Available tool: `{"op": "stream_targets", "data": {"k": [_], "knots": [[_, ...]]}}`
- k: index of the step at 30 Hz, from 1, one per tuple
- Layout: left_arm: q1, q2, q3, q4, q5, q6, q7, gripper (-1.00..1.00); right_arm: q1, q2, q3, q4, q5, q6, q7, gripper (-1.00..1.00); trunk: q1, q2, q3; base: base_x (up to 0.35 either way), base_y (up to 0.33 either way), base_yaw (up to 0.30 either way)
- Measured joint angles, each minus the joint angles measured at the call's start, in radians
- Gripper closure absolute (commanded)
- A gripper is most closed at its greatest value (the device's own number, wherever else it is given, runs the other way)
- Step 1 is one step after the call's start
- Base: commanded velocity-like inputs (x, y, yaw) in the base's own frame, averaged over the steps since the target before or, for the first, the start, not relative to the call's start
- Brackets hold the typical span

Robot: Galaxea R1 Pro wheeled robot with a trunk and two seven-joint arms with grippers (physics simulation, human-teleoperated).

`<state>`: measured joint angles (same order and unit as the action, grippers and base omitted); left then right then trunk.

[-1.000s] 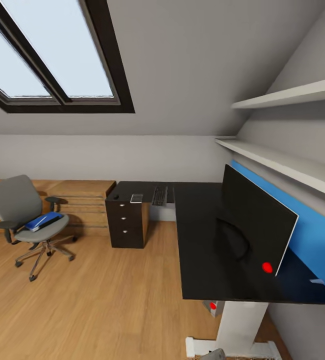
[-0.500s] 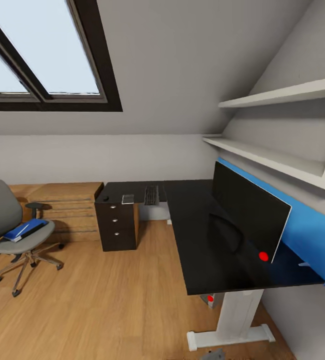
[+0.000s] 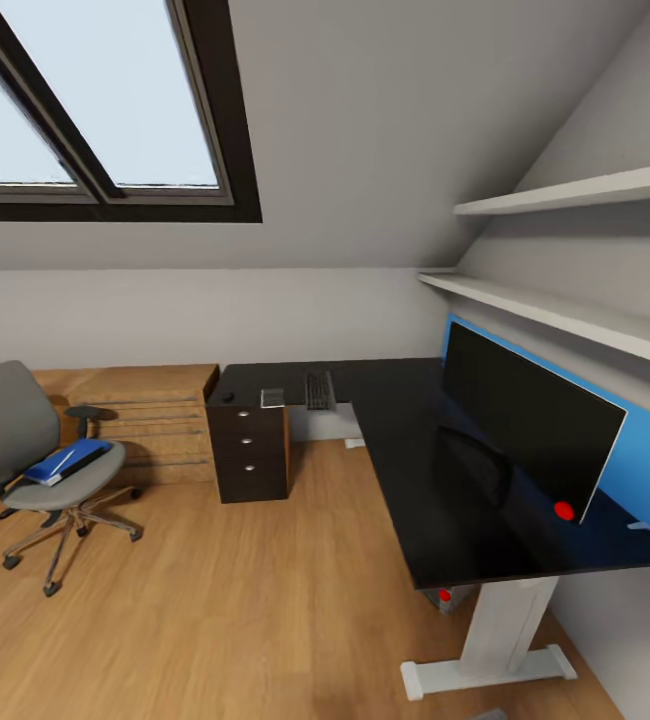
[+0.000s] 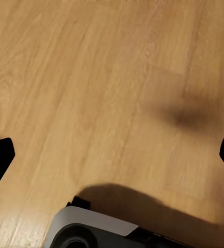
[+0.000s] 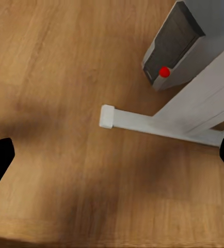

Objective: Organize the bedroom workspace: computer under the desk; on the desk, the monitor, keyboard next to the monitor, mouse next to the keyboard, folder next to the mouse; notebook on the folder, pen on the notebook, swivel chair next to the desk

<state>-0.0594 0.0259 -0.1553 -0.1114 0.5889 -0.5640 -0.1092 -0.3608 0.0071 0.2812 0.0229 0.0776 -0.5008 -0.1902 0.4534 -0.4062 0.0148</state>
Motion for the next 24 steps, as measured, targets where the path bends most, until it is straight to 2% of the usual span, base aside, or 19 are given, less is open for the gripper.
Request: {"op": "stream_targets", "data": {"k": [3,5,9,15,24], "knots": [[0.000,0.001,0.001,0.000,0.001,0.000,0.000,-1.00,0.030,-0.033,-0.001,0.001,-0.002,-0.017,-0.004,-1.00,0.000,0.000,0.000,0.000,0.314,0.000],[0.000,0.002,0.001,0.000,0.002,0.000,0.000,-1.00,0.052,-0.044,0.000,0.001,-0.001,-0.049,-0.005,-1.00,0.000,0.000,0.000,0.000,0.314,0.000],[0.000,0.004,0.002,0.001,0.005,-0.001,0.000,-1.00,0.115,-0.062,0.001,0.001,-0.001,-0.170,-0.006,-1.00,0.000,0.000,0.000,0.000,0.314,0.000],[0.000,0.003,0.002,0.000,0.006,-0.004,0.000,-1.00,0.161,-0.063,0.004,0.001,-0.001,-0.238,0.004,-1.00,0.000,0.000,0.000,0.001,0.315,0.000],[0.000,0.003,0.003,0.001,0.007,-0.004,0.000,-1.00,0.170,-0.059,0.004,0.000,-0.001,-0.267,0.039,-1.00,0.000,0.000,0.000,0.155,0.269,0.000]]}}
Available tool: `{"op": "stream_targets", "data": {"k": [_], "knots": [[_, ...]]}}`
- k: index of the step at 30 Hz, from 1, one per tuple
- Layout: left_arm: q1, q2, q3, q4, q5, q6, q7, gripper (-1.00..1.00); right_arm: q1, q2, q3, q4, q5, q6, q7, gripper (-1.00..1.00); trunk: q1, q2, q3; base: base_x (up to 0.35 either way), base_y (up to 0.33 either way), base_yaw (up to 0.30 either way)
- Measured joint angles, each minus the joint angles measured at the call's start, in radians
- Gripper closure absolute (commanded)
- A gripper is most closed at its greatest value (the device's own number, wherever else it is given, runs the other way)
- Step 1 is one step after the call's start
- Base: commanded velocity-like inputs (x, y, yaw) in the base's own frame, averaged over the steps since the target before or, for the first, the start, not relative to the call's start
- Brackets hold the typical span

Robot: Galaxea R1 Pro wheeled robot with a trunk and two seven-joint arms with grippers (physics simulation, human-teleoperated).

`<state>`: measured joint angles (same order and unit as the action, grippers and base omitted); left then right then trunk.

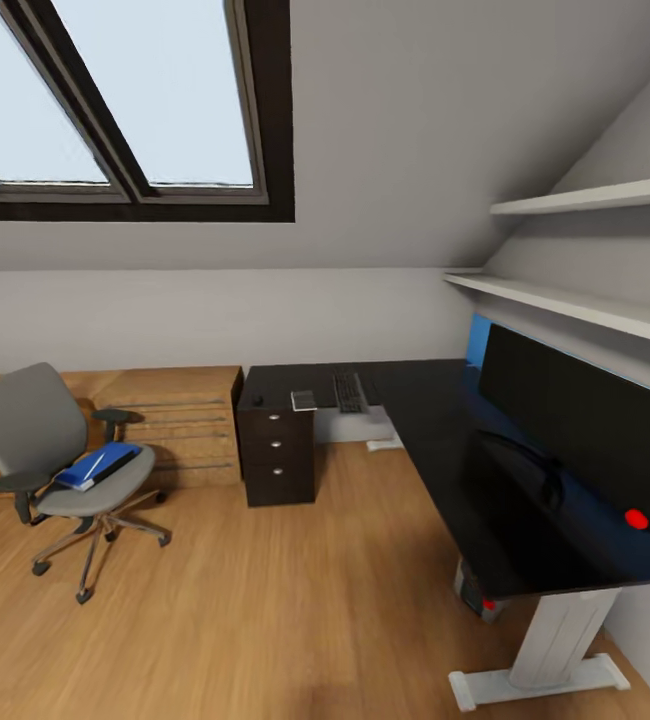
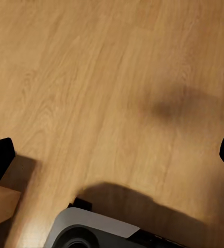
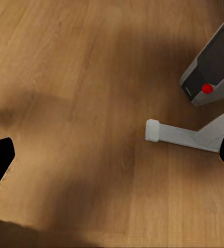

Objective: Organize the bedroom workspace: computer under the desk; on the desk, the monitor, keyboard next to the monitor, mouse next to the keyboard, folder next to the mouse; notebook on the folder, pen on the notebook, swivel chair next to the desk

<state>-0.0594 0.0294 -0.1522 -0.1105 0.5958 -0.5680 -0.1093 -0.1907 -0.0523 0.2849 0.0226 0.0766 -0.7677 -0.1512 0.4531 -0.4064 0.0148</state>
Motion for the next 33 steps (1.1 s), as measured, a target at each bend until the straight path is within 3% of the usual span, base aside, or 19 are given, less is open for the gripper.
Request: {"op": "stream_targets", "data": {"k": [6,10,25,33], "knots": [[0.000,-0.001,-0.001,0.000,-0.002,0.000,0.000,-1.00,0.005,-0.002,-0.002,0.001,0.000,-0.115,0.007,-1.00,0.000,0.000,0.000,0.277,0.173,0.000],[0.000,-0.003,-0.005,-0.001,-0.006,0.000,0.000,-1.00,0.012,-0.002,-0.002,0.001,-0.001,-0.149,0.007,-1.00,0.000,0.000,0.000,0.307,0.122,0.000],[0.000,-0.003,-0.006,-0.001,-0.008,0.000,0.000,-1.00,0.015,0.007,-0.002,0.001,-0.001,-0.160,0.006,-1.00,0.000,0.000,0.000,0.331,0.017,0.004],[0.000,-0.002,-0.006,-0.001,-0.008,0.000,0.000,-1.00,0.015,0.025,-0.004,0.000,-0.002,-0.119,0.006,-1.00,0.000,0.000,-0.007,0.275,0.000,0.134]]}}
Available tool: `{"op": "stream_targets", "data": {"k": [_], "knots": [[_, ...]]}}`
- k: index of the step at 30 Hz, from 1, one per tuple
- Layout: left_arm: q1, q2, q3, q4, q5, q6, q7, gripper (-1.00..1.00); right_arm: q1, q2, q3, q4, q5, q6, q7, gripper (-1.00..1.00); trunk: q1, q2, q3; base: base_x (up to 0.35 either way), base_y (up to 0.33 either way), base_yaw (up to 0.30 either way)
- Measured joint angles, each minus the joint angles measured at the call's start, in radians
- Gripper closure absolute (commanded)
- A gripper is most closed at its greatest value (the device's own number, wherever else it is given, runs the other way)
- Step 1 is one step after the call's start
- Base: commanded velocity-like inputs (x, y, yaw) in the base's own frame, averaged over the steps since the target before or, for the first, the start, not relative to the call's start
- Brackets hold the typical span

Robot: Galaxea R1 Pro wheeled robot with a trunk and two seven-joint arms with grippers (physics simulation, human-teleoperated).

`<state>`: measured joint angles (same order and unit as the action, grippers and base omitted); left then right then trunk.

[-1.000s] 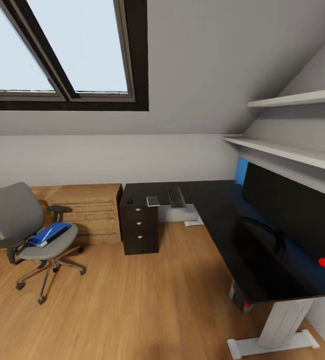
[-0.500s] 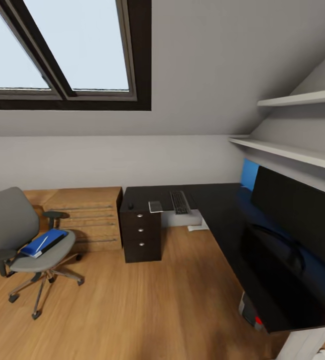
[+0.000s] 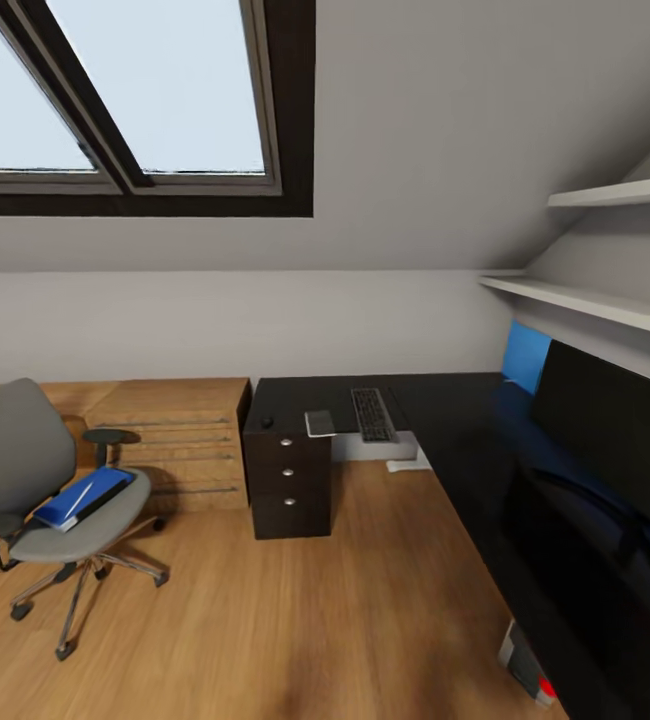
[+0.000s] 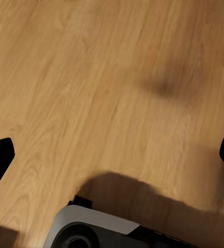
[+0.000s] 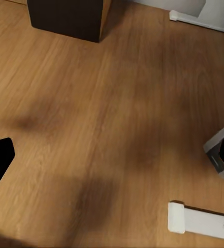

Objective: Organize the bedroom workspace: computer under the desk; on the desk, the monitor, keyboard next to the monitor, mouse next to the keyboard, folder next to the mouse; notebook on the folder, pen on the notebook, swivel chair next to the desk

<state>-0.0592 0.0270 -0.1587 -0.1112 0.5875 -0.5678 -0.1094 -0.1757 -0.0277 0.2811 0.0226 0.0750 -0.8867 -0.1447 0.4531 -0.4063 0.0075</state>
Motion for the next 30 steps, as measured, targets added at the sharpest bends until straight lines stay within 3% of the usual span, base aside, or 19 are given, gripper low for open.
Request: {"op": "stream_targets", "data": {"k": [10,30], "knots": [[0.000,-0.002,-0.001,0.001,0.000,0.000,0.000,-1.00,0.000,0.002,-0.006,0.000,0.000,0.030,0.001,-1.00,0.000,0.000,-0.010,0.214,0.000,0.140],[0.000,-0.003,0.000,0.001,0.000,-0.001,0.000,-1.00,0.000,0.001,-0.006,0.000,0.000,0.031,0.002,-1.00,0.000,0.000,-0.012,0.243,0.000,0.008]]}}
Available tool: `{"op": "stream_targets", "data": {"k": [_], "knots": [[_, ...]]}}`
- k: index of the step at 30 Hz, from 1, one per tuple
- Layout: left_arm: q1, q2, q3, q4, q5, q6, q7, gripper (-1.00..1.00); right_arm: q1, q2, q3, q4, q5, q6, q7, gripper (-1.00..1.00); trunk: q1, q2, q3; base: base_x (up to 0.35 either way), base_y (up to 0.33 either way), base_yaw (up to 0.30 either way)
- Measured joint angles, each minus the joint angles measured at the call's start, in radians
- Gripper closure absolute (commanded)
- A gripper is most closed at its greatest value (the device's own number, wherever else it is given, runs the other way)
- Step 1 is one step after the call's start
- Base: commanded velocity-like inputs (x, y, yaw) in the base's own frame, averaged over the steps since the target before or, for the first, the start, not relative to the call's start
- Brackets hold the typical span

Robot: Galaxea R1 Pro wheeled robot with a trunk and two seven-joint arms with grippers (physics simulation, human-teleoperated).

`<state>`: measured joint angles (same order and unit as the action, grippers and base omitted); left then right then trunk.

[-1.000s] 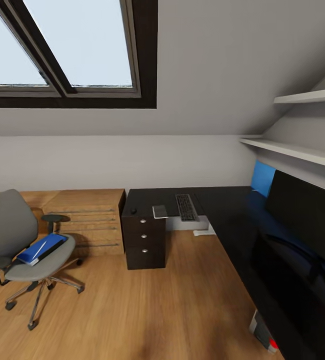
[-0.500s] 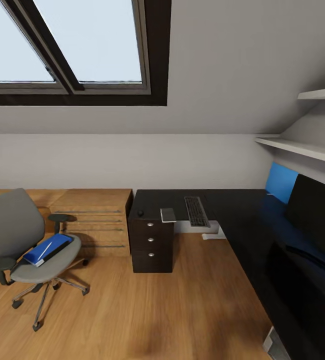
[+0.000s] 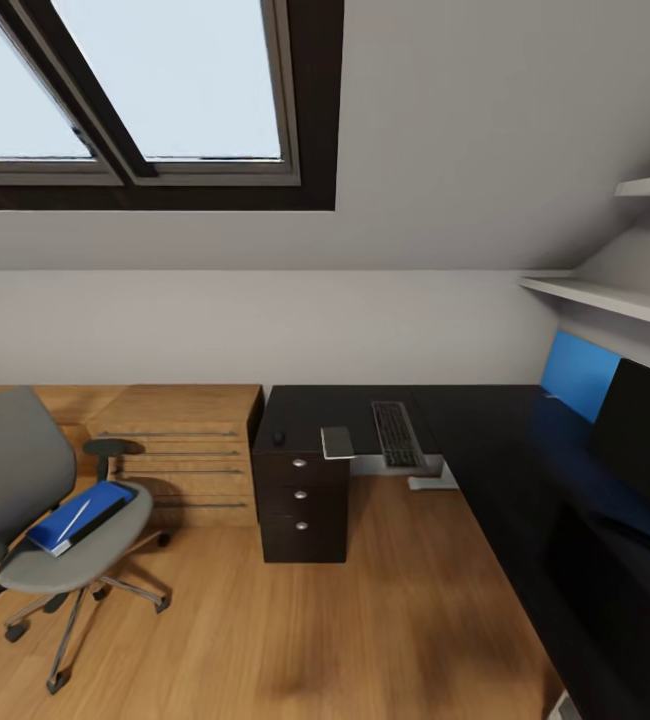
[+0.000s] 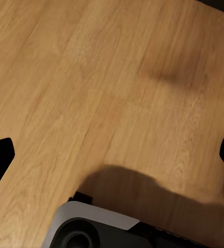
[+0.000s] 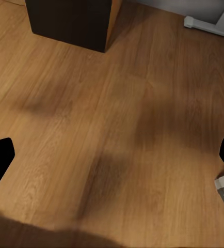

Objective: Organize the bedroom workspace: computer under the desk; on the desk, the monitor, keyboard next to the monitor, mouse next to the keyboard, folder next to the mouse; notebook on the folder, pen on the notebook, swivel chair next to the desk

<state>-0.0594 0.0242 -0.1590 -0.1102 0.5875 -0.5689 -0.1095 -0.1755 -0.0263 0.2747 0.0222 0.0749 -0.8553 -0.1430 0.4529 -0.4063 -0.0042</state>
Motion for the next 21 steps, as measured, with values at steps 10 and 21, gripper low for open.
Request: {"op": "stream_targets", "data": {"k": [10,21], "knots": [[0.000,0.000,0.000,0.000,0.000,0.000,0.000,-1.00,0.000,0.000,0.000,0.000,0.000,0.000,0.000,-1.00,0.000,0.000,0.000,0.331,0.000,0.000],[0.000,0.000,0.000,0.000,0.000,0.001,0.000,-1.00,0.000,0.000,0.000,0.000,0.000,0.000,0.000,-1.00,0.000,0.000,0.000,0.320,0.000,0.000]]}}
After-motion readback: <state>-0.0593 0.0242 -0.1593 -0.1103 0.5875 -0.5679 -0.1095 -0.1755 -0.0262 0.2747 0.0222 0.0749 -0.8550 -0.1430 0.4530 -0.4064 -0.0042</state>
